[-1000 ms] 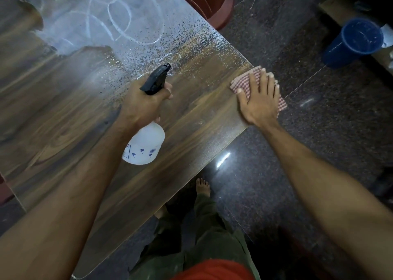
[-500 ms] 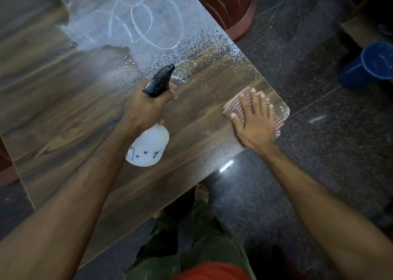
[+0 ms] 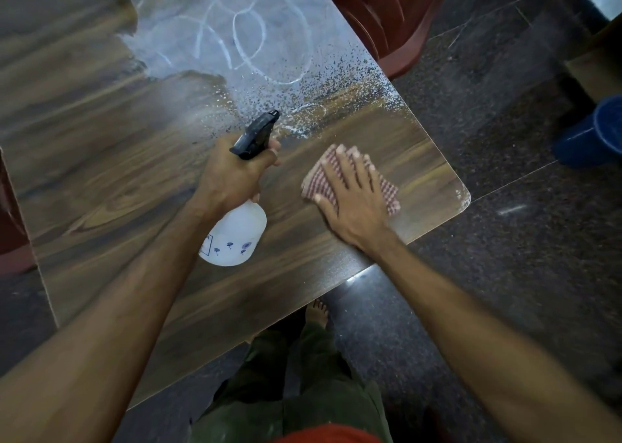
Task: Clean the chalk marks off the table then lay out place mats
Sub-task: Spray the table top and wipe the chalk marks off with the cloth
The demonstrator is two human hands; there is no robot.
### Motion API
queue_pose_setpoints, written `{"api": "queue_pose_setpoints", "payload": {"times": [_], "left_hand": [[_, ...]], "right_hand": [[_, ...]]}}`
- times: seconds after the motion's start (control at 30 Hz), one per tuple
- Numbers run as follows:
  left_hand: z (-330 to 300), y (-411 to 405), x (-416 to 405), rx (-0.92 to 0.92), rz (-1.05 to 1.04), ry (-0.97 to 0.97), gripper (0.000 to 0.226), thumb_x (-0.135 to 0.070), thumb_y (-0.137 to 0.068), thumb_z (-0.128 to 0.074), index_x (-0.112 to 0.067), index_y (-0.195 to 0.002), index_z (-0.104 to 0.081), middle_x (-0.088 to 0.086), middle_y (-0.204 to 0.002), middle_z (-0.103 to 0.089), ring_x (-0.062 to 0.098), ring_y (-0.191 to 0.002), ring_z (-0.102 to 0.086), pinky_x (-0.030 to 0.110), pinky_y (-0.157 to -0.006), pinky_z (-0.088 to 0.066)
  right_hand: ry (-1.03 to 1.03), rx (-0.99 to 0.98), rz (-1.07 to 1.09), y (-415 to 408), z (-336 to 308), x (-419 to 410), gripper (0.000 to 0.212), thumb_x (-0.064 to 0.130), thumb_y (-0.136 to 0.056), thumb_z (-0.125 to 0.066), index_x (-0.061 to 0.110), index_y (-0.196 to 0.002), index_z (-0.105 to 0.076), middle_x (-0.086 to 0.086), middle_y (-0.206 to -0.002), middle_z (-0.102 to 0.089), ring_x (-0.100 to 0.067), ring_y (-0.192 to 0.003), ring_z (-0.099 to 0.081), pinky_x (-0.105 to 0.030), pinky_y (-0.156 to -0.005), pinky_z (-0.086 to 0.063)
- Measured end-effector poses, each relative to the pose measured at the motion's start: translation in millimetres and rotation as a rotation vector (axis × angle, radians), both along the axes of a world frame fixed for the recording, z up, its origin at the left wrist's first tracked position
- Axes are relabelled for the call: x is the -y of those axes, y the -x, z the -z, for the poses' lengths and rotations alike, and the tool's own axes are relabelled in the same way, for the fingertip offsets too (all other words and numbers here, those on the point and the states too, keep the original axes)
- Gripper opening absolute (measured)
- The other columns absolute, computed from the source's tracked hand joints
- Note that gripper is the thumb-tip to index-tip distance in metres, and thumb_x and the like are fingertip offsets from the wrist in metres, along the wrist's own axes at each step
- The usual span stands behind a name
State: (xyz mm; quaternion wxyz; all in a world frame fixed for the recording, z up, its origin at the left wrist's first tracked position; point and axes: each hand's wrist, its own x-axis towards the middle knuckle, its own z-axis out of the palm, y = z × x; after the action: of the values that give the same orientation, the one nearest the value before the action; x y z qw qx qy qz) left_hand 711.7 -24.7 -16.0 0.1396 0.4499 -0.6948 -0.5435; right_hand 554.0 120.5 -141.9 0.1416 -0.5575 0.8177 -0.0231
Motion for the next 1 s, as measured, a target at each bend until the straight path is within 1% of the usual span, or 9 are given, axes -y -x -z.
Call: {"api": "queue_pose_setpoints", "payload": {"times": [0.07,0.17,0.27,0.3,0.43,0.53,0.63,0.73,1.0], "left_hand": [[-2,-3,2,-0.002,-0.018,-0.010,0.009,-0.010,-0.093,-0.060,-0.016,-0.094,-0.067,0.010,-0.095,-0.072,0.015,-0.029,-0.045,0.020,-0.038,-0.039],[-4,-9,7,-0.011,-0.044,-0.021,0.009,-0.009,-0.092,-0.061,-0.015,-0.093,-0.067,0.013,-0.098,-0.072,0.022,-0.034,-0.050,0.021,-0.038,-0.040],[-3,-15,12,-0.005,-0.074,-0.045,0.009,-0.009,-0.093,-0.062,-0.014,-0.097,-0.068,0.009,-0.098,-0.072,0.050,-0.069,-0.062,0.025,-0.040,-0.041],[-3,-17,13,-0.007,-0.079,-0.044,0.009,-0.009,-0.093,-0.062,-0.013,-0.097,-0.068,0.009,-0.097,-0.072,0.050,-0.071,-0.062,0.025,-0.040,-0.041],[-1,-23,15,-0.032,-0.071,-0.013,0.005,-0.009,-0.091,-0.064,-0.012,-0.093,-0.068,0.010,-0.094,-0.072,0.014,-0.031,-0.046,0.022,-0.038,-0.041],[0,-22,16,-0.036,-0.092,-0.028,0.005,-0.012,-0.091,-0.065,-0.016,-0.091,-0.068,0.004,-0.092,-0.072,0.015,-0.031,-0.046,0.024,-0.040,-0.042],[1,-18,15,-0.022,-0.081,-0.039,0.006,-0.011,-0.092,-0.063,-0.011,-0.096,-0.067,0.008,-0.095,-0.072,0.033,-0.050,-0.060,0.028,-0.043,-0.043],[1,-17,19,-0.028,-0.062,-0.044,0.007,-0.011,-0.092,-0.061,-0.013,-0.096,-0.066,0.013,-0.096,-0.072,0.020,-0.036,-0.051,0.024,-0.040,-0.042],[-4,-23,41,-0.019,-0.061,-0.035,0.009,-0.010,-0.093,-0.059,-0.015,-0.094,-0.067,0.014,-0.098,-0.071,0.013,-0.032,-0.047,0.023,-0.041,-0.043]], "right_hand": [[-0.019,0.004,0.029,1,4,-31,0.070,0.065,-0.098,-0.011,0.030,-0.159,-0.008,-0.006,-0.167,0.003,-0.027,-0.153,0.006,-0.051,-0.123,-0.001],[-0.059,-0.023,0.268,37,7,-54,0.074,0.069,-0.095,-0.008,0.030,-0.158,-0.007,-0.006,-0.166,0.006,-0.028,-0.153,0.005,-0.053,-0.121,0.005],[-0.055,-0.066,0.450,77,7,-46,0.077,0.069,-0.094,-0.012,0.027,-0.159,-0.008,-0.007,-0.166,0.003,-0.030,-0.153,0.002,-0.056,-0.121,0.001],[-0.041,-0.063,0.477,85,6,-37,0.077,0.068,-0.095,-0.014,0.026,-0.159,-0.010,-0.008,-0.166,0.001,-0.030,-0.153,0.000,-0.056,-0.121,-0.001],[-0.038,-0.052,0.439,92,6,17,0.077,0.065,-0.097,-0.017,0.020,-0.159,-0.008,-0.012,-0.166,0.002,-0.034,-0.152,0.002,-0.058,-0.121,-0.001],[-0.037,-0.033,0.299,65,4,49,0.077,0.066,-0.097,-0.015,0.022,-0.159,-0.005,-0.013,-0.166,0.005,-0.034,-0.152,0.004,-0.056,-0.120,0.006],[-0.031,-0.023,0.105,24,3,46,0.074,0.066,-0.097,-0.014,0.027,-0.159,-0.003,-0.009,-0.166,0.008,-0.031,-0.152,0.008,-0.052,-0.120,0.007],[-0.023,-0.006,-0.015,4,3,13,0.072,0.067,-0.096,-0.014,0.032,-0.159,-0.008,-0.003,-0.167,0.003,-0.026,-0.153,0.005,-0.049,-0.123,0.004],[0.007,-0.037,0.355,98,3,58,0.074,0.062,-0.097,-0.021,0.023,-0.159,-0.013,-0.011,-0.166,-0.004,-0.031,-0.153,0.000,-0.053,-0.122,0.001]]}}
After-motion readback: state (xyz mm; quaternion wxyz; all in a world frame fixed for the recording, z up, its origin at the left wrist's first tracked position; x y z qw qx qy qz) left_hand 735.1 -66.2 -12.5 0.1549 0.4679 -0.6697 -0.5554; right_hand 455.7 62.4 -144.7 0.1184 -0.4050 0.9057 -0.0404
